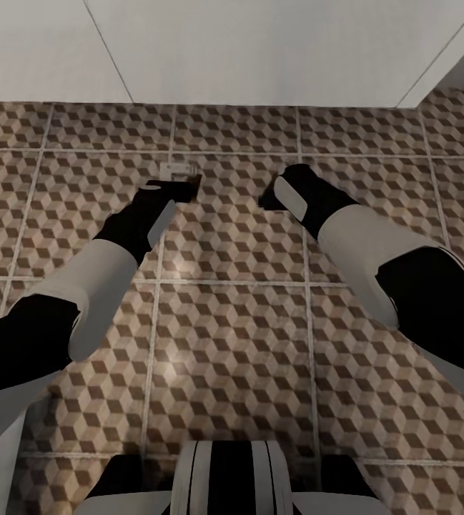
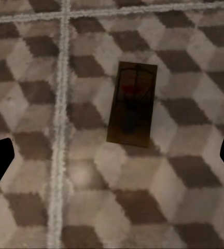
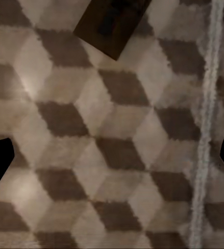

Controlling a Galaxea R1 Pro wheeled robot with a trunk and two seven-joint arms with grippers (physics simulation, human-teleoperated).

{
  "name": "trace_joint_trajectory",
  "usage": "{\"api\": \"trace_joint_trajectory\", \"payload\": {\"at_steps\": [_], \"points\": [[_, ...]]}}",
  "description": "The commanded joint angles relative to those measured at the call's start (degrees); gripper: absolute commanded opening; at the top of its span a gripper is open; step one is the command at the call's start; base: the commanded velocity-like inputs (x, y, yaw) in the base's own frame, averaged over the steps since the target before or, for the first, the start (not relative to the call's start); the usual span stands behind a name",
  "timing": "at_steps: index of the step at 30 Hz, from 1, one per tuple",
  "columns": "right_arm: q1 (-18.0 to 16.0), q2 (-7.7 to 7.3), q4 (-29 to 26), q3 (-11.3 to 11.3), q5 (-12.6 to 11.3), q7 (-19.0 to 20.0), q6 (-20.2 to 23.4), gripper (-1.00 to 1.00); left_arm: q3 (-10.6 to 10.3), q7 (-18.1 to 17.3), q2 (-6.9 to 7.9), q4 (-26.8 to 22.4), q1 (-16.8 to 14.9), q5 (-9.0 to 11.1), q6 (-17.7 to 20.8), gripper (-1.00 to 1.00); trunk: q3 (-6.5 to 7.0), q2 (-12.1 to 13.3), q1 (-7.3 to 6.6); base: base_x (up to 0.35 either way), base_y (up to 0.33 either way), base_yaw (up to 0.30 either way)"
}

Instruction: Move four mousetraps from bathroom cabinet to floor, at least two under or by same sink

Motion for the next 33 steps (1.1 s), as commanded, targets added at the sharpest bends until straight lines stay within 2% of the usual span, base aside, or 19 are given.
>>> {"api": "trace_joint_trajectory", "payload": {"at_steps": [1, 25, 33], "points": [[-0.04, 0.0, -0.03, 0.35, -0.61, -0.47, 0.15, 1.0, -0.46, 0.49, 0.07, -0.08, -0.02, 0.6, 0.27, 1.0, -0.03, -0.01, -0.04, -0.332, 0.0, 0.0], [-0.04, 0.0, 0.22, 0.37, -0.57, -0.47, 0.14, 1.0, -0.75, 0.39, 0.06, -0.08, -0.02, 0.51, 0.18, 1.0, -0.03, -0.01, -0.04, -0.341, -0.026, 0.0], [-0.04, 0.0, 0.57, 0.38, -0.55, -0.49, 0.14, 1.0, -0.78, 0.35, 0.04, -0.17, 0.02, 0.74, 0.13, 1.0, -0.03, -0.01, -0.04, -0.194, -0.048, 0.0]]}}
